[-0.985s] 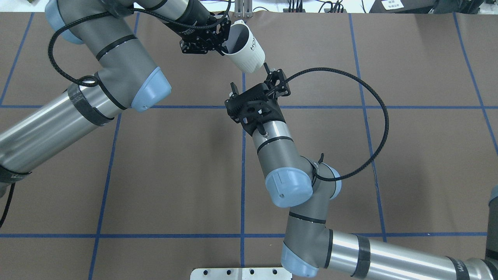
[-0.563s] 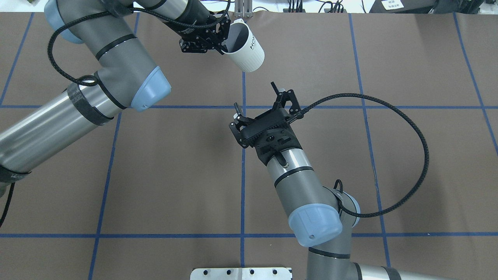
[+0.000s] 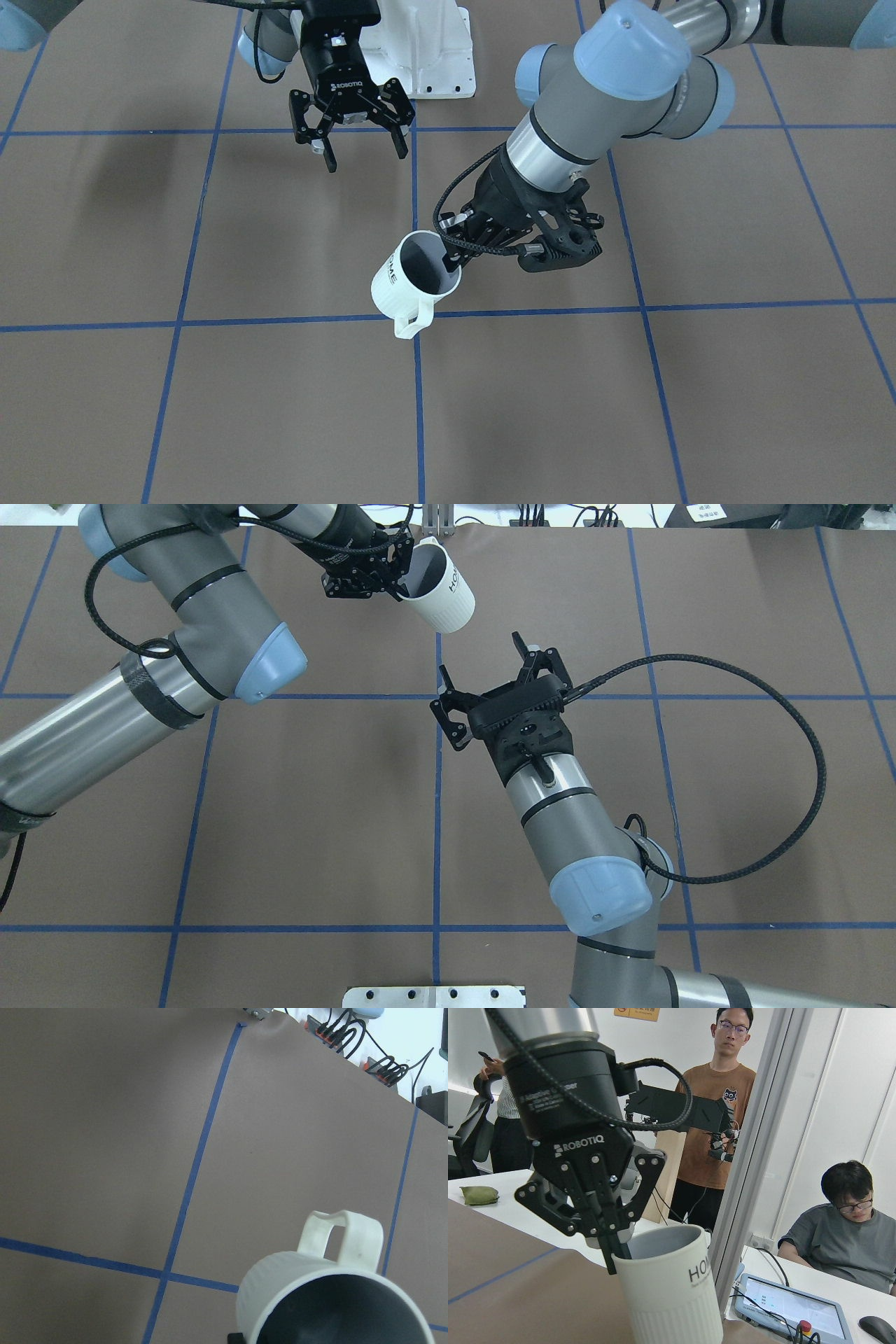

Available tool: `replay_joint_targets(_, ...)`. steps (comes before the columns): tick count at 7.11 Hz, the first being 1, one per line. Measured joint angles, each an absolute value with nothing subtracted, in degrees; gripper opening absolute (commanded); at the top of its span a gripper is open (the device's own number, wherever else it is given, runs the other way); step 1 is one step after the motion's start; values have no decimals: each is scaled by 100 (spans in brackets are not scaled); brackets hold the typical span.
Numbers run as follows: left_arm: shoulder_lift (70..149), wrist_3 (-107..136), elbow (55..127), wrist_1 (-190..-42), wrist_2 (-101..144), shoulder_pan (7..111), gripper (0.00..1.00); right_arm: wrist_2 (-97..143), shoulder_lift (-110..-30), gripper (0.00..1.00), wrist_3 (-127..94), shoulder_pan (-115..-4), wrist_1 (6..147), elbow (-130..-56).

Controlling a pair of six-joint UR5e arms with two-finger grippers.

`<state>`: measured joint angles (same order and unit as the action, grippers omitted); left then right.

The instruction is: Left arm hands cup to right arm to dump lemon

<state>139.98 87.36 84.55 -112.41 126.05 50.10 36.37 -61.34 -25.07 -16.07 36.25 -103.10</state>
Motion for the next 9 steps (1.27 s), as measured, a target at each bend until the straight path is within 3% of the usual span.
replay_joint_targets(4, 13952, 8721, 8474, -11239, 12524, 5020, 0, 4645, -6328, 99, -3160, -2502, 3773, -10299)
replay_joint_targets(9, 13452, 8392, 8720, -11192, 12519, 5299, 0, 6368, -6457, 100, -4098, -3941, 5398, -10285)
